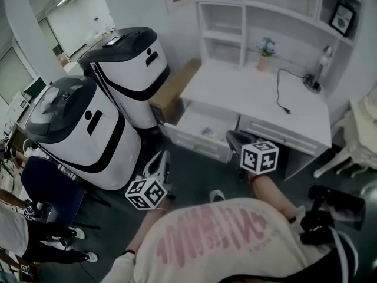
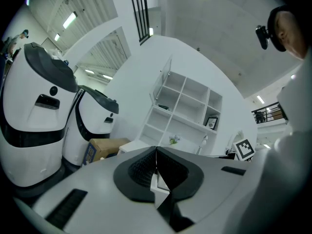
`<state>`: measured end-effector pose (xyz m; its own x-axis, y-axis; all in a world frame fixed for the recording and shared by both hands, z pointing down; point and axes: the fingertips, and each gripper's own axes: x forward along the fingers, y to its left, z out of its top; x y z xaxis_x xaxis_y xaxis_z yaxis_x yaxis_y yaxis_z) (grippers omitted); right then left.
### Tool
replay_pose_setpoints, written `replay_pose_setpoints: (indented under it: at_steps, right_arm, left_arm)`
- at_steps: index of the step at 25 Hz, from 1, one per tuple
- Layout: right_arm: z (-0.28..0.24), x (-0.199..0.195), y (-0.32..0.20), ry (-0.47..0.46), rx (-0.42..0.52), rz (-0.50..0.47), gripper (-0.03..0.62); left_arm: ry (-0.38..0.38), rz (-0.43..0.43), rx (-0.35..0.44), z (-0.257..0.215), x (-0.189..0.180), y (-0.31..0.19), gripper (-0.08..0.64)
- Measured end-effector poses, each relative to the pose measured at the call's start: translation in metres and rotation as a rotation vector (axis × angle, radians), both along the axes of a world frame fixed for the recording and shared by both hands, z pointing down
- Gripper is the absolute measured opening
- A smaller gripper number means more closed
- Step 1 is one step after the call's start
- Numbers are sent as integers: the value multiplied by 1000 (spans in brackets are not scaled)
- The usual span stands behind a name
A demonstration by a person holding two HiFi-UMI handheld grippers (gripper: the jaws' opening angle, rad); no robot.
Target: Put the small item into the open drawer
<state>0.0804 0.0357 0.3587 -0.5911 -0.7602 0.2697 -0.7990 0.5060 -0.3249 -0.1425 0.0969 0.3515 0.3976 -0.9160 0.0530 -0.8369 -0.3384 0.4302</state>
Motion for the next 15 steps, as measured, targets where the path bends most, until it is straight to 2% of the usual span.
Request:
replay_pose_setpoints:
  at_steps: [6, 10, 15]
  right_arm:
    - [11, 5, 25, 26, -29, 17, 20]
    - [12, 5, 31, 15, -43, 24, 20]
    - [13, 4, 31, 49, -40, 25, 20]
  left_arm:
    - [1, 23, -21, 8, 3, 22, 29]
    - [10, 13, -22, 8, -2, 32, 29]
    - [21, -10, -16, 9, -10, 39, 29]
